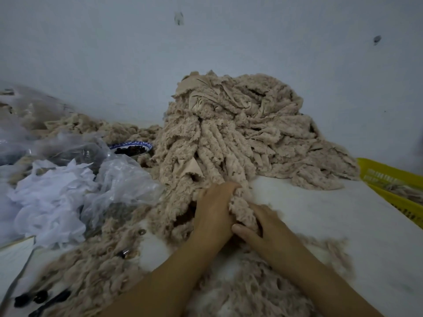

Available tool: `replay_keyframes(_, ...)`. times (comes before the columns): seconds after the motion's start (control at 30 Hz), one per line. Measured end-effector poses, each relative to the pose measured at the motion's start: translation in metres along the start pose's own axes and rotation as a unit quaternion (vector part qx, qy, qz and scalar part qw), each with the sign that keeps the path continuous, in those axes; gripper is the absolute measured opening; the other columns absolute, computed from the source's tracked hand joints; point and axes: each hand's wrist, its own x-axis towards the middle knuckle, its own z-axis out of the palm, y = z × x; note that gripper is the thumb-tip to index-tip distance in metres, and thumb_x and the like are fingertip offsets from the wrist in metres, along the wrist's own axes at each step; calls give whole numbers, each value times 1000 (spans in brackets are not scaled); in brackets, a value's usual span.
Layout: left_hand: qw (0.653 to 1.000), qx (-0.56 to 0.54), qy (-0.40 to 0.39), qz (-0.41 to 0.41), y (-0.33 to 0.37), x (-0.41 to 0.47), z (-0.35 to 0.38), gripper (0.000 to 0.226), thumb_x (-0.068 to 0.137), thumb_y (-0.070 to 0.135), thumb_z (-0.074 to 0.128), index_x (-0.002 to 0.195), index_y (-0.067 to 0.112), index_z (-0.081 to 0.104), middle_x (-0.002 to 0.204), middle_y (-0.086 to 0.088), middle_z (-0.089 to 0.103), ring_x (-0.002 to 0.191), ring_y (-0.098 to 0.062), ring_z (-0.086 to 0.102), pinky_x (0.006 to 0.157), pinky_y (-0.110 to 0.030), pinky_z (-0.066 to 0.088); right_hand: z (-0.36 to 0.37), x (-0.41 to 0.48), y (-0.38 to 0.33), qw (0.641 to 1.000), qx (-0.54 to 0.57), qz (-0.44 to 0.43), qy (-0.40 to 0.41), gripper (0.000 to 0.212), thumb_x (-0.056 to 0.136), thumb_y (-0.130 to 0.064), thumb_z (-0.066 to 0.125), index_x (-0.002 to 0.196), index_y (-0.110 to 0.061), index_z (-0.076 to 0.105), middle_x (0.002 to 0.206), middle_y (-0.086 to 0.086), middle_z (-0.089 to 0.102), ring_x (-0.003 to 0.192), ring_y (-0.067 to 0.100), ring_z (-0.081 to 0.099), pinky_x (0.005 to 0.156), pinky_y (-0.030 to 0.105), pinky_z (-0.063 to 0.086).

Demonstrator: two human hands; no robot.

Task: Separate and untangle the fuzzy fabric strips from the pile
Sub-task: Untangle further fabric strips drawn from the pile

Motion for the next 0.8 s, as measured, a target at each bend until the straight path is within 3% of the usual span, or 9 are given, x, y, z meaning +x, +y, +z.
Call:
replay_keyframes(0.07,1000,-7,-6,3,-5,-1,0,23,89,18,59,111,15,65,109,-4,66,105,-26,55,86,-30,25,-4,1,7,1000,-20,-14,18,32,96,-45,51,127,-38,52,115,-17,50,113,8,48,80,6,31)
replay_keyframes(0.13,1000,17,-20,12,-12,-1,2,34,86,10,65,119,18,62,114,-1,64,109,-23,53,88,-29,25,-12,1,14,996,-72,2,44,22,98,-27,50,118,-31,57,100,-15,48,103,11,47,69,15,31)
replay_keyframes(0.2,999,43,-25,7,-19,0,2,42,83,8,65,123,21,60,118,2,64,111,-21,52,93,-30,26,-18,1,16,990,-81,40,104,21,94,-30,42,105,-25,59,88,-12,45,92,13,44,63,25,30)
replay_keyframes(0.33,994,50,-25,-91,-36,0,5,29,86,8,57,111,22,59,106,0,65,101,-24,55,88,-36,38,-24,0,18,977,-9,80,199,27,83,-31,31,78,-19,54,82,-4,54,86,21,43,62,23,33)
replay_keyframes(0.43,969,-43,-10,-244,-51,4,-4,33,94,6,47,125,14,53,109,-12,66,93,-30,59,80,-40,51,-49,-1,28,901,175,243,315,18,96,-6,46,83,-10,58,95,19,65,75,29,53,63,34,38)
replay_keyframes(0.5,958,-54,-1,-281,-59,7,-8,38,95,7,45,132,13,51,116,-12,64,99,-33,60,83,-42,53,-62,-2,34,864,209,301,346,18,97,1,41,99,-10,55,94,13,57,64,21,43,57,34,31)
replay_keyframes(0.57,964,4,-15,-264,-57,8,-5,32,94,15,51,125,14,54,120,-10,61,110,-35,56,93,-46,48,-61,0,30,864,233,316,315,29,99,0,38,117,-9,58,98,13,55,72,26,48,67,35,36)
replay_keyframes(0.67,971,50,-55,-227,-44,6,-1,52,94,28,56,142,20,39,141,-8,35,133,-28,30,109,-43,27,-47,3,24,882,264,294,258,32,100,0,41,128,6,55,121,28,60,101,40,59,73,34,41)
replay_keyframes(0.8,997,-9,-46,-63,-13,1,2,63,90,27,56,149,29,33,148,9,22,139,-7,14,120,-39,18,-42,-1,19,872,300,278,268,27,99,3,42,121,11,57,107,15,61,66,10,51,57,23,38)
